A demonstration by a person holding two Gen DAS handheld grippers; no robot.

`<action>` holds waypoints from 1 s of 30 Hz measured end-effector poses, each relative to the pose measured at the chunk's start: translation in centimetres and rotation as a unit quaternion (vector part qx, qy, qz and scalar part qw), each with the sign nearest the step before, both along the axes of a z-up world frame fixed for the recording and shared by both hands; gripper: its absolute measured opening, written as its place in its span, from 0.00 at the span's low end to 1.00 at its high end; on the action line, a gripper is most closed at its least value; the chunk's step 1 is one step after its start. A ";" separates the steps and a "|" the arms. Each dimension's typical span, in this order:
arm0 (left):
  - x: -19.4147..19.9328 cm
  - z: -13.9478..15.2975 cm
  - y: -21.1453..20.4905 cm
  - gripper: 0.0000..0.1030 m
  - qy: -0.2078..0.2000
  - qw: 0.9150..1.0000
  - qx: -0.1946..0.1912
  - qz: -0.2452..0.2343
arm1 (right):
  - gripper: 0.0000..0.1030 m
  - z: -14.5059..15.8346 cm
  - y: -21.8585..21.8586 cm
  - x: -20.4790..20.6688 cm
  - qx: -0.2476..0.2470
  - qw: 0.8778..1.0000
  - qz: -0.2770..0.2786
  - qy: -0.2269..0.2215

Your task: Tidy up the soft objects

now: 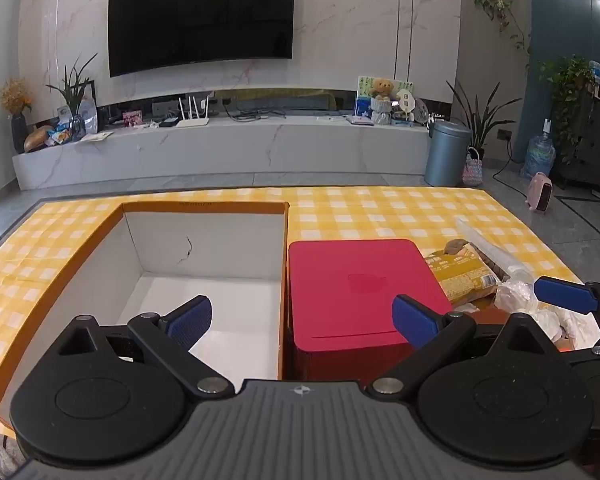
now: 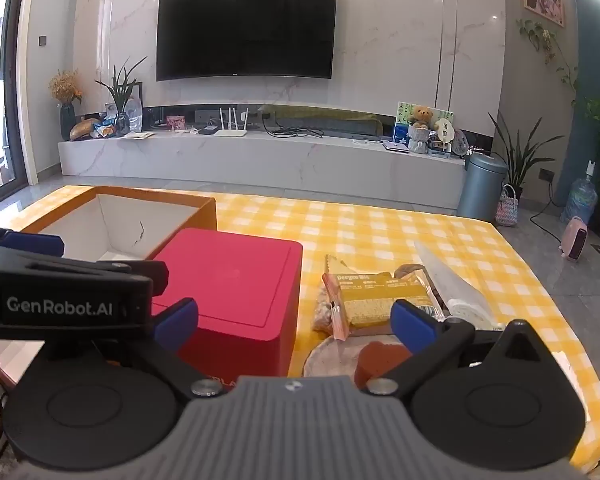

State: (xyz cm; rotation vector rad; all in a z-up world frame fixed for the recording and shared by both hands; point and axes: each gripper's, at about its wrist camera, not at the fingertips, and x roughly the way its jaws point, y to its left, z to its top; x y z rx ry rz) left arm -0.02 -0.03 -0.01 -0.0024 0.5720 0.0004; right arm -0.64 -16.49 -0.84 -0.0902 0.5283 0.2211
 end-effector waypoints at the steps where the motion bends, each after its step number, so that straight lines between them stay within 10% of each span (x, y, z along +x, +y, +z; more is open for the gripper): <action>1: 0.1 0.0 0.0 1.00 0.009 1.000 -0.003 0.000 | 0.97 0.0 0.0 0.0 0.000 1.000 0.000 0.001; 30: 0.4 -1.0 0.1 1.00 0.027 1.000 -0.011 -0.001 | 0.97 -0.4 0.2 0.2 -0.024 0.999 -0.008 0.021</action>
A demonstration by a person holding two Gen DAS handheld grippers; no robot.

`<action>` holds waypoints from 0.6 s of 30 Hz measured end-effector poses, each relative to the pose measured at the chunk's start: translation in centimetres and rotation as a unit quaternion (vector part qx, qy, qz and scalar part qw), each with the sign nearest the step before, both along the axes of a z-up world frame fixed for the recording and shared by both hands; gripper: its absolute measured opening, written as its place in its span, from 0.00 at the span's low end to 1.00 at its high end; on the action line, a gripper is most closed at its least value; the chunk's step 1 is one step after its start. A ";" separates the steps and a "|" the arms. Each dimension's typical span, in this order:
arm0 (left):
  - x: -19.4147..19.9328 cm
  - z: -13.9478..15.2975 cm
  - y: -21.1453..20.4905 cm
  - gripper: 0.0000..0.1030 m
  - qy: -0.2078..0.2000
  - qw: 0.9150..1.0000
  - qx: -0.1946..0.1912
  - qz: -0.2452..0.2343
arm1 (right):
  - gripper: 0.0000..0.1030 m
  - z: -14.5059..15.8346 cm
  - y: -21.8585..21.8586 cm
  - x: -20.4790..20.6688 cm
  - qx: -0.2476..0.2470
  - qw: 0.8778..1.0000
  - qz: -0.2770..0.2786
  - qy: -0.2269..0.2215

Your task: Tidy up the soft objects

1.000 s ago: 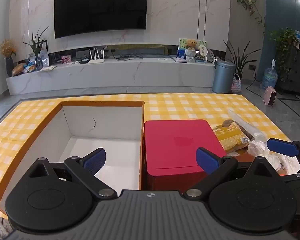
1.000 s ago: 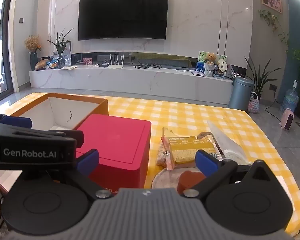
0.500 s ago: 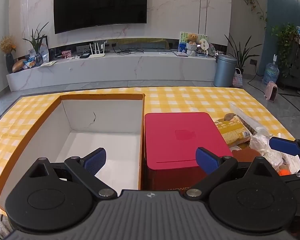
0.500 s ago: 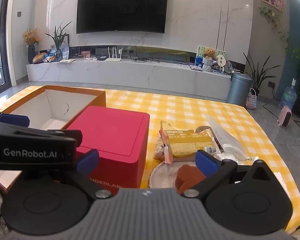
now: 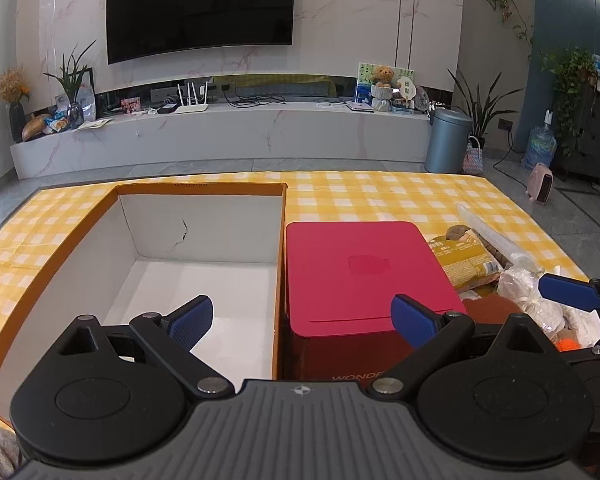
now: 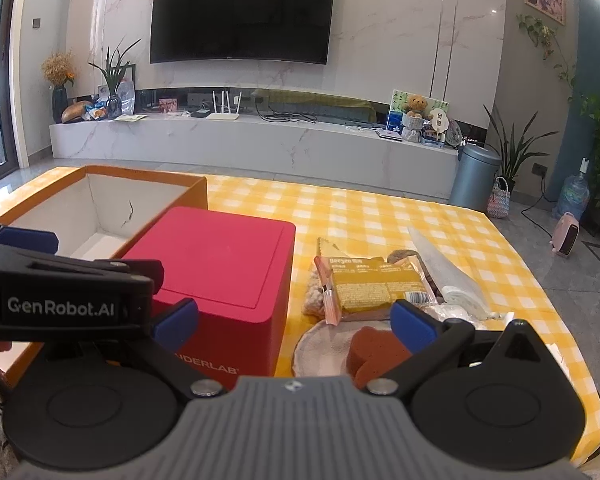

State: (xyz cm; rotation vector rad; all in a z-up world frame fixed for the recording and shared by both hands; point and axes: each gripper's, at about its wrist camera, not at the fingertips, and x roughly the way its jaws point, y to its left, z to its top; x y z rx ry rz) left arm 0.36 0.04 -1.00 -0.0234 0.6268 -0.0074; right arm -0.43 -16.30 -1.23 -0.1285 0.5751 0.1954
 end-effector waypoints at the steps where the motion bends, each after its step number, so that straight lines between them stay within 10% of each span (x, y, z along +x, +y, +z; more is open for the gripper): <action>1: 0.0 0.0 0.0 1.00 -0.001 1.000 0.000 0.001 | 0.97 0.0 -0.1 0.0 0.002 1.000 0.000 -0.001; 18: 0.3 -0.4 0.1 1.00 0.007 1.000 0.002 0.007 | 0.97 -0.2 0.0 0.1 -0.006 1.000 -0.001 0.003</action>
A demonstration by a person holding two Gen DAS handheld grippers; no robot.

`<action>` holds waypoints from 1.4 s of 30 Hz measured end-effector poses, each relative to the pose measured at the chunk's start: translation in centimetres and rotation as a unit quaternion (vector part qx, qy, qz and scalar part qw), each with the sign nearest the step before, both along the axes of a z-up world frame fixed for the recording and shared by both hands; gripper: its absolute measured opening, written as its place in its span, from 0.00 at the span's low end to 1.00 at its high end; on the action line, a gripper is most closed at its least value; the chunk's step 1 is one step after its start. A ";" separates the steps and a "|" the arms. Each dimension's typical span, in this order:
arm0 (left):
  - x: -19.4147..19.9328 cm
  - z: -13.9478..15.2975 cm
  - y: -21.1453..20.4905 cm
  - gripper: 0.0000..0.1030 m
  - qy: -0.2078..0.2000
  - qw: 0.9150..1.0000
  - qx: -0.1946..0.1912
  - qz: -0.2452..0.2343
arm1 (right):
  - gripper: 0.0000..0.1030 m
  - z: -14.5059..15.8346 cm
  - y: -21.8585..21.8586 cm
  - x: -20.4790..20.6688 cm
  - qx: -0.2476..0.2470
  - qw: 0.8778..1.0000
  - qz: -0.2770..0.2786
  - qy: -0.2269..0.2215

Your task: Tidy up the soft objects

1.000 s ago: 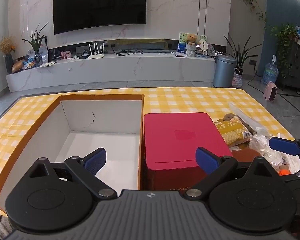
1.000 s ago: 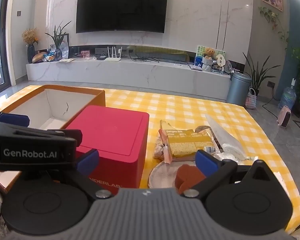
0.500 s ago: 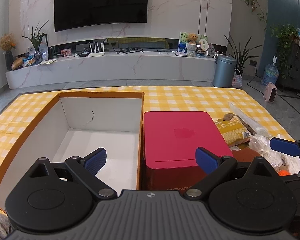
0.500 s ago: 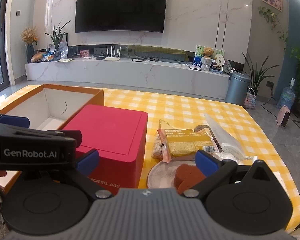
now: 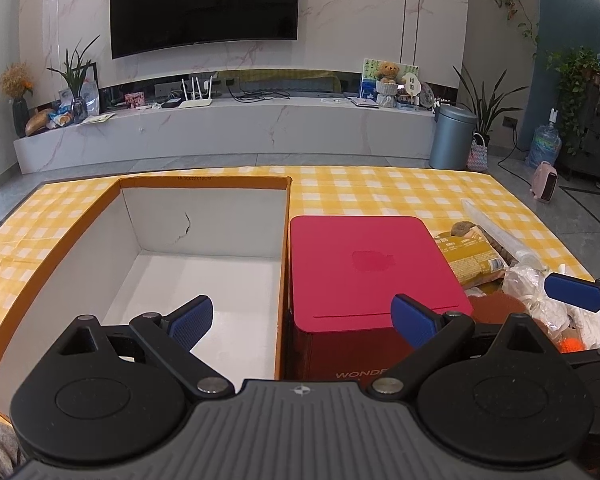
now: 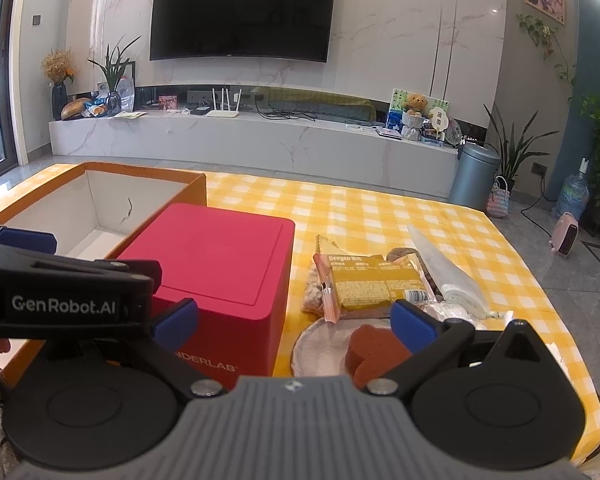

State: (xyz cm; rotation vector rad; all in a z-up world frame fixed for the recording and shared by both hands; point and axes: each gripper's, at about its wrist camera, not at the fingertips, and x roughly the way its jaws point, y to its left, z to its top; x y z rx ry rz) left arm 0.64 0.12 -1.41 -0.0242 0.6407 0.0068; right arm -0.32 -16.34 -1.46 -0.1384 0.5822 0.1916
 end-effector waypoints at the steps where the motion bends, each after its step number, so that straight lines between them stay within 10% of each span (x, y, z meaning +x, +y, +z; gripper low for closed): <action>1: 0.0 0.0 0.0 1.00 0.000 1.000 0.000 0.000 | 0.97 0.0 0.0 0.0 0.000 1.000 0.000 0.000; 42: -1.1 1.3 -0.2 1.00 -0.032 0.999 0.005 -0.026 | 0.97 0.4 -0.3 -0.1 0.007 1.000 0.000 -0.011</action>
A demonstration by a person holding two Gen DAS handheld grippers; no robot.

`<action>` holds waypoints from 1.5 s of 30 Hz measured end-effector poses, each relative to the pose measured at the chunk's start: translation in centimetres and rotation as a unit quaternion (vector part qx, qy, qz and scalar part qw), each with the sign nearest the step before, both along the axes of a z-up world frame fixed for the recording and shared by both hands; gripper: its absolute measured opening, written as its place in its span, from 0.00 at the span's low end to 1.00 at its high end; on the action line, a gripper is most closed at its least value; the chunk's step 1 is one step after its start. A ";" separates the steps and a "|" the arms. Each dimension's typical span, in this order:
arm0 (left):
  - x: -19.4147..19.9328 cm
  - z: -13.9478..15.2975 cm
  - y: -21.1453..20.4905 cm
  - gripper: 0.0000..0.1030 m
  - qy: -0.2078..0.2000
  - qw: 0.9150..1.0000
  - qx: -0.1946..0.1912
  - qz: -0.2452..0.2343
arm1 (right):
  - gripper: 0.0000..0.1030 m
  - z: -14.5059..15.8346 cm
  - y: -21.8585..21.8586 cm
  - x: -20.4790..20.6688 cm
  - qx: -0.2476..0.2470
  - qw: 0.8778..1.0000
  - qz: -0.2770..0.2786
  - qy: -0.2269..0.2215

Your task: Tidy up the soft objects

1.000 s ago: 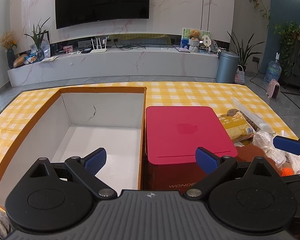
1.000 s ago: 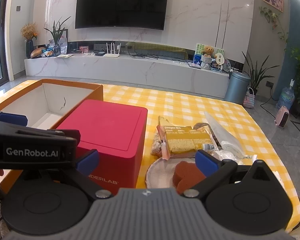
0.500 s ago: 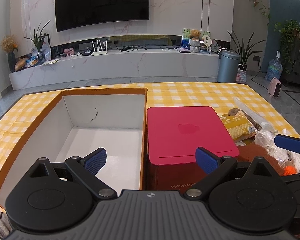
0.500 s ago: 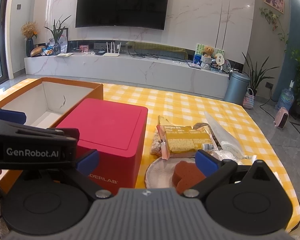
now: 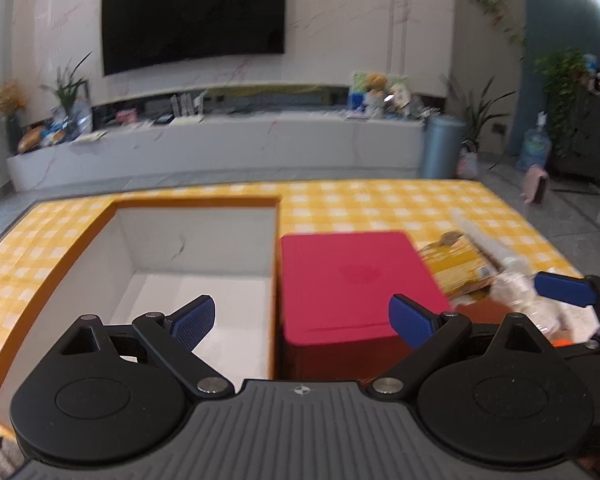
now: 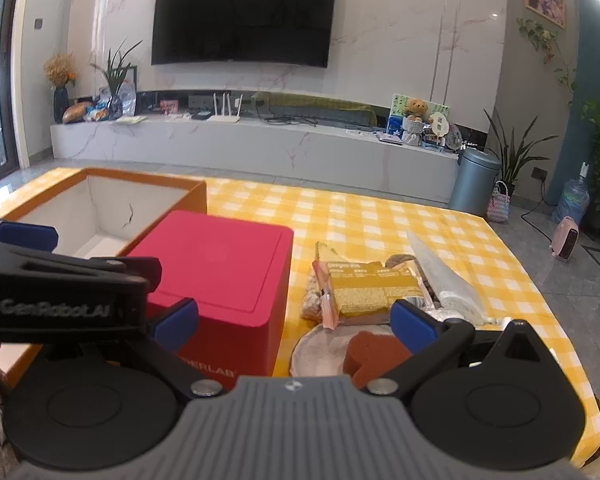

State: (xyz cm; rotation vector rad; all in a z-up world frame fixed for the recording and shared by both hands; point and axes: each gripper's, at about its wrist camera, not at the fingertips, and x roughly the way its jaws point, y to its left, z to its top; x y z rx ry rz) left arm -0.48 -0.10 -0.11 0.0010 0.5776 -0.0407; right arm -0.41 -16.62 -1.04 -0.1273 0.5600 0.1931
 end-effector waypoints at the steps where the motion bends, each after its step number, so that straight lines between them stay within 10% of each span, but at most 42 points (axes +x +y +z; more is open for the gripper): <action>1: -0.2 0.2 -0.1 1.00 -0.008 1.000 0.001 -0.004 | 0.97 0.1 -0.2 0.0 0.005 1.000 -0.002 -0.001; 16: -1.0 1.6 -1.2 1.00 -0.046 0.998 -0.013 -0.044 | 0.96 2.0 -7.1 0.8 -0.007 0.994 -0.107 0.018; 19: -1.1 1.6 -1.6 1.00 -0.044 0.997 -0.017 -0.056 | 0.50 1.6 -11.0 1.2 0.052 0.988 -0.131 0.061; 24: -1.2 1.3 -2.7 1.00 -0.036 0.995 -0.012 -0.088 | 0.45 -0.6 -14.1 1.9 0.072 0.976 -0.138 0.151; 28: -1.1 0.8 -3.7 1.00 -0.029 0.994 -0.007 -0.101 | 0.20 -2.3 -13.5 2.6 0.039 0.970 -0.148 0.190; 35: -1.4 0.6 -4.1 1.00 -0.024 0.994 -0.003 -0.109 | 0.26 -4.1 -14.0 4.2 0.020 0.956 -0.191 0.220; 38: -1.4 0.6 -4.2 1.00 -0.023 0.994 -0.003 -0.108 | 0.49 -4.2 -14.5 4.5 0.021 0.950 -0.217 0.223; 45: -1.4 0.4 -4.2 1.00 -0.020 0.994 0.006 -0.103 | 0.50 -6.3 -14.9 6.8 0.025 0.936 -0.232 0.264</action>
